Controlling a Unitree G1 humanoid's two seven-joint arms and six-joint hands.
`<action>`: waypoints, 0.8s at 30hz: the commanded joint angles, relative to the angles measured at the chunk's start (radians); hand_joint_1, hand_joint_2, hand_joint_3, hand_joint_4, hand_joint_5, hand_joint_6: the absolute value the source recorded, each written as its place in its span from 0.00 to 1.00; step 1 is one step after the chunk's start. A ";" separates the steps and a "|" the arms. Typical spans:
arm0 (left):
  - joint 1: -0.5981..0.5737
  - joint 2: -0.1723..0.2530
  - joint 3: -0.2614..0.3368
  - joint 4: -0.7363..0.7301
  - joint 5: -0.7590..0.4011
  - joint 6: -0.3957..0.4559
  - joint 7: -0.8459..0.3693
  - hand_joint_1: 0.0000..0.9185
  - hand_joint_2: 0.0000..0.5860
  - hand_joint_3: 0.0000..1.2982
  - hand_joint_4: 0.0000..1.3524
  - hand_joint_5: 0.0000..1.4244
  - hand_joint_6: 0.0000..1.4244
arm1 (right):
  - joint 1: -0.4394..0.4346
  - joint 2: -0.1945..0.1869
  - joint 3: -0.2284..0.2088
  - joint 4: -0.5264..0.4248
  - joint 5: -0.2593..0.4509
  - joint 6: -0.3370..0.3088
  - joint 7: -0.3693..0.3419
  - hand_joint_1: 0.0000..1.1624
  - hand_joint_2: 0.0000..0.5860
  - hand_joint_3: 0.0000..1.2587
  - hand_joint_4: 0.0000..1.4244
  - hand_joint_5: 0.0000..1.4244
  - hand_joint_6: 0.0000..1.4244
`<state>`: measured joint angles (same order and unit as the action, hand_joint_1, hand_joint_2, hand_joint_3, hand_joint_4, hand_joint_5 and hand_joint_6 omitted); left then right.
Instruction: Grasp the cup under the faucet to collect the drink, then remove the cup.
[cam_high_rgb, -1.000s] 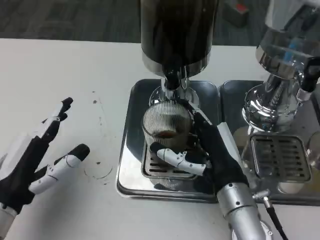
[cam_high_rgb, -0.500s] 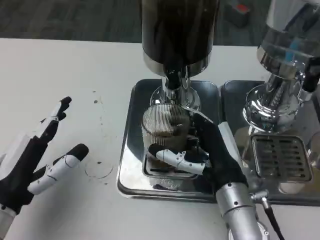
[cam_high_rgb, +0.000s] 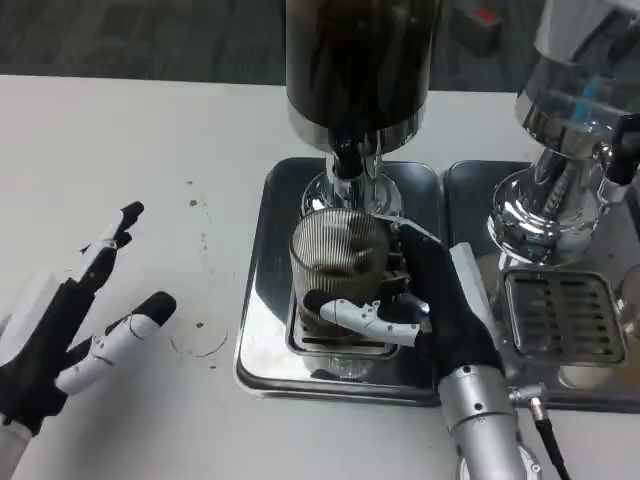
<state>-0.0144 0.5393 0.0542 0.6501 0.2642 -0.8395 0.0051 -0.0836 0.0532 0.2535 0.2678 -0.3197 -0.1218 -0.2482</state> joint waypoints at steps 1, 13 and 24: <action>0.003 -0.004 -0.009 -0.002 -0.008 0.009 -0.014 0.00 0.25 0.03 0.00 0.04 0.00 | 0.002 0.029 -0.012 -0.010 0.016 -0.036 -0.024 0.86 0.38 0.40 0.37 0.39 0.50; -0.009 0.016 -0.037 -0.004 0.100 -0.003 0.037 0.00 0.25 0.03 0.00 0.04 0.00 | 0.021 0.034 -0.017 -0.032 0.002 -0.068 -0.091 0.87 0.36 0.42 0.39 0.48 0.62; -0.027 0.019 -0.067 0.000 0.140 -0.015 0.051 0.00 0.25 0.03 0.00 0.04 0.00 | 0.043 0.023 -0.010 -0.081 -0.049 -0.062 -0.122 0.88 0.37 0.42 0.41 0.55 0.72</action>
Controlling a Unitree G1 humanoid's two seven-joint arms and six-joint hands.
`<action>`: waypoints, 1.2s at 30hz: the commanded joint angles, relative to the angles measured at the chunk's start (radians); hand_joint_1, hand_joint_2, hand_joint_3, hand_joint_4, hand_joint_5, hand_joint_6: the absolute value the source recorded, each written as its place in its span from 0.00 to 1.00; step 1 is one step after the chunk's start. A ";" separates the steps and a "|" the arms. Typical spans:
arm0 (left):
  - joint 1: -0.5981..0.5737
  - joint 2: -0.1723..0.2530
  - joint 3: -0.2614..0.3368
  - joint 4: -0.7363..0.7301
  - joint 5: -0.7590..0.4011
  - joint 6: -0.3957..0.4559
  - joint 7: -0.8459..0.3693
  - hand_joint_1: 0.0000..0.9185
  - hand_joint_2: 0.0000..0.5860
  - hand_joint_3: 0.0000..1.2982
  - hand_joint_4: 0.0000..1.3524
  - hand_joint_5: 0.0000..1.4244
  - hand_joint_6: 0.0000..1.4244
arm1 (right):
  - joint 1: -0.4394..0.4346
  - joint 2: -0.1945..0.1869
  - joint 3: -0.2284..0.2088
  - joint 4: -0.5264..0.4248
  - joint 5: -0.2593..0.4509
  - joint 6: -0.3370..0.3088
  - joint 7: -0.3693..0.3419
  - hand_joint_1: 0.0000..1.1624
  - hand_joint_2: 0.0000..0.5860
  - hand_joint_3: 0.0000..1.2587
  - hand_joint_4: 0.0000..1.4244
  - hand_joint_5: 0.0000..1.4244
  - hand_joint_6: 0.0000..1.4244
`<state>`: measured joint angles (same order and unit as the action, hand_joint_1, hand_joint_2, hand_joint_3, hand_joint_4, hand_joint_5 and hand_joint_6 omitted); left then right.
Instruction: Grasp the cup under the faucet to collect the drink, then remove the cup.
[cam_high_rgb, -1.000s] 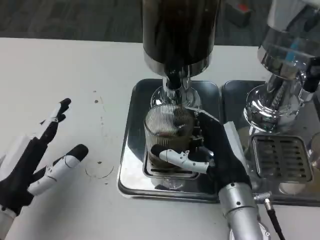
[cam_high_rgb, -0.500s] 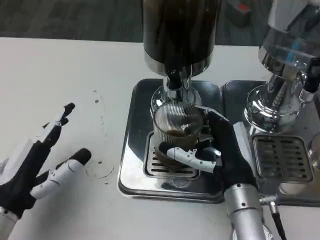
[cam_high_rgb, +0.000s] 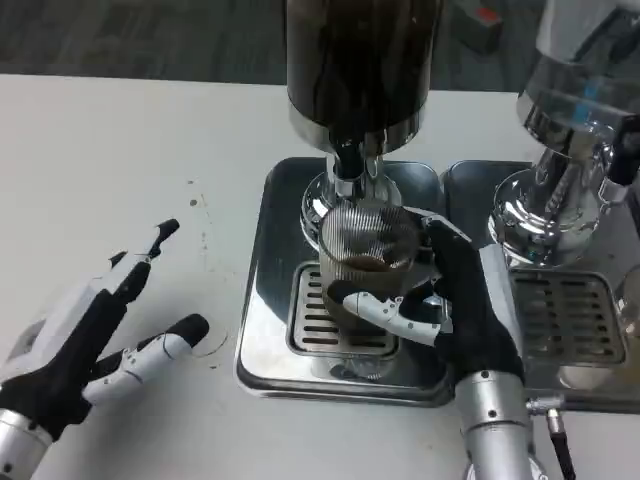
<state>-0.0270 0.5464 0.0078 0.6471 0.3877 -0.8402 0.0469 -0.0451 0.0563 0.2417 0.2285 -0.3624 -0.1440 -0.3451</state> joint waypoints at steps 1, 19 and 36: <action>-0.017 0.012 -0.024 0.004 0.018 -0.016 0.010 0.00 0.25 0.03 0.00 0.04 0.00 | 0.005 0.020 0.001 -0.043 -0.007 -0.040 -0.026 0.88 0.35 0.42 0.41 0.56 0.73; -0.041 0.029 -0.064 0.016 0.042 -0.007 0.033 0.00 0.25 0.03 0.00 0.04 0.00 | 0.068 0.003 0.002 -0.118 -0.033 -0.018 -0.011 0.88 0.35 0.43 0.41 0.57 0.75; -0.017 0.025 -0.069 -0.014 0.046 0.003 0.043 0.00 0.25 0.02 0.00 0.04 0.00 | 0.164 -0.023 0.018 -0.255 -0.054 0.015 0.056 0.87 0.36 0.43 0.42 0.58 0.77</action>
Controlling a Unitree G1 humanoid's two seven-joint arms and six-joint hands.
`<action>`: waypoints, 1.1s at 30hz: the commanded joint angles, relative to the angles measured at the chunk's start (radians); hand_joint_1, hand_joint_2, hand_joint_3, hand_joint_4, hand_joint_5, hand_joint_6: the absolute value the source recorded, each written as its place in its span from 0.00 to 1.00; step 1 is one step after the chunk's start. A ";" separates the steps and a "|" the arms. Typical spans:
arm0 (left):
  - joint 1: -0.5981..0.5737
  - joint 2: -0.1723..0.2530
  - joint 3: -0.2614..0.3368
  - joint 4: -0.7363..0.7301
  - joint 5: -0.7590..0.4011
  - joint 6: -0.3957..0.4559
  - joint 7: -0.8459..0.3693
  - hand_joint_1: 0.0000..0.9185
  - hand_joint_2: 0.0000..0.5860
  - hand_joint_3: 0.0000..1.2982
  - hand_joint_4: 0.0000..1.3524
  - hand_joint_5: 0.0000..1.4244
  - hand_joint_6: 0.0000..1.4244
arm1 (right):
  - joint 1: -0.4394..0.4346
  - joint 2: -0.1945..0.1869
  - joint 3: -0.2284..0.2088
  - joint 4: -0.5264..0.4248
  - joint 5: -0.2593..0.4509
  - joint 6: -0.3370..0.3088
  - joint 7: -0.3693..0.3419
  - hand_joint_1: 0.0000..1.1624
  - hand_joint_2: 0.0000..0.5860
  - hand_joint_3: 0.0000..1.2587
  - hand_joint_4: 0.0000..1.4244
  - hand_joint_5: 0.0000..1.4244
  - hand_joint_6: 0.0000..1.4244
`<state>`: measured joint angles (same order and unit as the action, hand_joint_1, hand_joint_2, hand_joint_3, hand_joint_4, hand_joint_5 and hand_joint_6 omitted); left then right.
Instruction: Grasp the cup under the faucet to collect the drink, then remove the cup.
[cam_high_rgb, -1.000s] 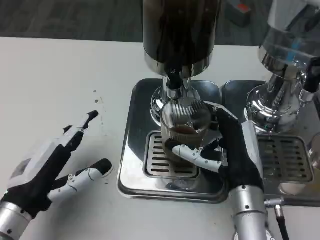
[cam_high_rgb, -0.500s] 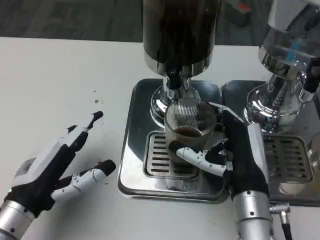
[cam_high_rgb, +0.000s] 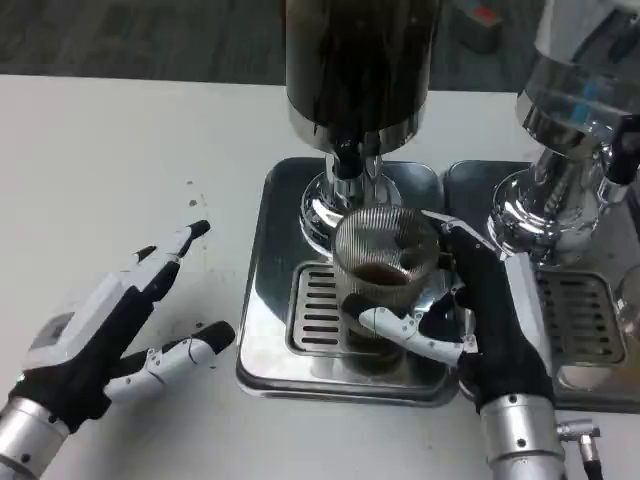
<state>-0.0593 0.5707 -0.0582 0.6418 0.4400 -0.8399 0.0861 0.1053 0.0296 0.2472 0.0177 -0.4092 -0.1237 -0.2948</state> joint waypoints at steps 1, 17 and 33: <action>0.017 0.001 -0.003 -0.012 -0.006 0.003 0.005 0.00 0.25 0.02 0.00 0.04 0.00 | 0.019 0.003 0.015 -0.047 -0.010 -0.005 0.007 0.87 0.36 0.43 0.42 0.58 0.77; 0.128 0.066 0.018 -0.228 0.167 0.114 0.088 0.00 0.20 0.00 0.00 0.00 0.00 | 0.111 -0.010 0.022 -0.163 0.001 -0.006 0.064 0.87 0.36 0.43 0.42 0.58 0.78; 0.345 0.107 0.040 -0.416 0.329 0.223 0.258 0.00 0.15 0.00 0.00 0.00 0.00 | 0.205 -0.059 0.050 -0.298 0.002 -0.009 0.148 0.87 0.36 0.43 0.42 0.58 0.78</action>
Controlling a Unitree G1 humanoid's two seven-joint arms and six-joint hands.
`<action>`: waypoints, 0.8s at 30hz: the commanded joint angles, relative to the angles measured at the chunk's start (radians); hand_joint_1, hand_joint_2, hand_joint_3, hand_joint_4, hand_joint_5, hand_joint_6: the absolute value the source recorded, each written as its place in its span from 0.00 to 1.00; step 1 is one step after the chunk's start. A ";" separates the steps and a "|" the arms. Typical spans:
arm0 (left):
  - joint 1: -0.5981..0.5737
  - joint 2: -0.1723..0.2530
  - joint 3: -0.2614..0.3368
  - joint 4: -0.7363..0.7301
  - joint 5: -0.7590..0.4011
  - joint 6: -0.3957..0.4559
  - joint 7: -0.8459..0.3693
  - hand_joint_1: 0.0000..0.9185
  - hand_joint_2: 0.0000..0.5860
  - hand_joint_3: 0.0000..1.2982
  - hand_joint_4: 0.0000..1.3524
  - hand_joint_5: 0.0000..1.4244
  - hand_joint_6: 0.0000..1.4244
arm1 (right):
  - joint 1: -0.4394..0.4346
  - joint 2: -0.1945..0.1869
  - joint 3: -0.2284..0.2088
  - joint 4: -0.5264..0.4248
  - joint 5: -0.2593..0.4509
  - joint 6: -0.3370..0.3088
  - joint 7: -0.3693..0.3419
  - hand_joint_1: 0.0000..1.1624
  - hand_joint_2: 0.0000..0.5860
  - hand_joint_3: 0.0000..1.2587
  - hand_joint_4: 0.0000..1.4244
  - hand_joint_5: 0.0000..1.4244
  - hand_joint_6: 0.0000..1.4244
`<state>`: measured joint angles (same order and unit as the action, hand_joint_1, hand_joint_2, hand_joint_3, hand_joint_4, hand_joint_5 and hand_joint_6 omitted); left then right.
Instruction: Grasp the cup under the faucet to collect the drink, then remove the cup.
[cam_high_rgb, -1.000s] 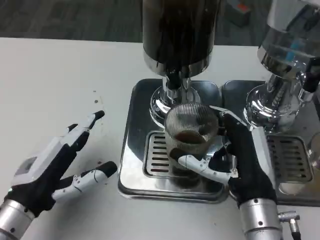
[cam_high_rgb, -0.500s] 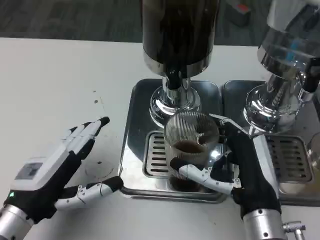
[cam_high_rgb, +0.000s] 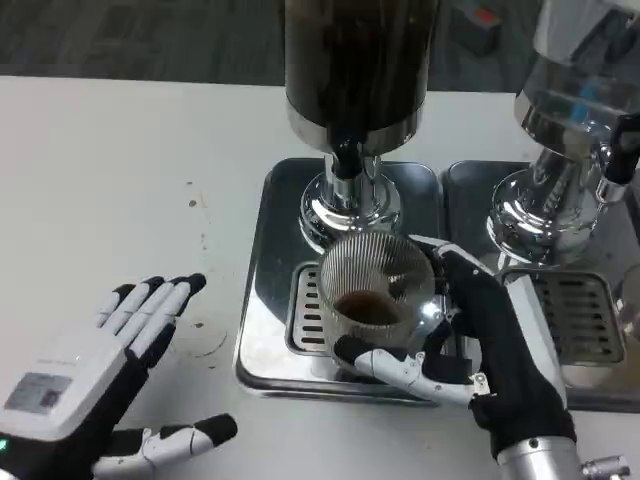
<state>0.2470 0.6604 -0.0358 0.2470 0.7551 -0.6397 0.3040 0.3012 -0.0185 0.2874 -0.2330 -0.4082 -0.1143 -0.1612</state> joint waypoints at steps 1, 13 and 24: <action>0.045 0.018 0.019 -0.026 0.015 0.025 0.045 0.00 0.15 0.00 0.00 0.00 0.00 | 0.011 -0.013 0.011 -0.052 -0.001 -0.019 0.018 0.87 0.36 0.43 0.42 0.58 0.78; 0.149 0.009 0.041 -0.112 0.045 0.063 0.122 0.00 0.14 0.00 0.00 0.00 0.00 | 0.040 -0.030 0.051 -0.090 0.002 -0.021 0.056 0.86 0.37 0.43 0.42 0.58 0.78; 0.205 0.022 0.062 -0.124 0.054 0.067 0.149 0.00 0.13 0.00 0.00 0.00 0.00 | 0.038 -0.040 0.068 -0.092 -0.003 -0.030 0.069 0.85 0.37 0.43 0.42 0.58 0.78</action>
<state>0.4349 0.6672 0.0160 0.1345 0.7956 -0.5785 0.4278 0.3444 -0.0550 0.3464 -0.2870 -0.4121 -0.1144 -0.0968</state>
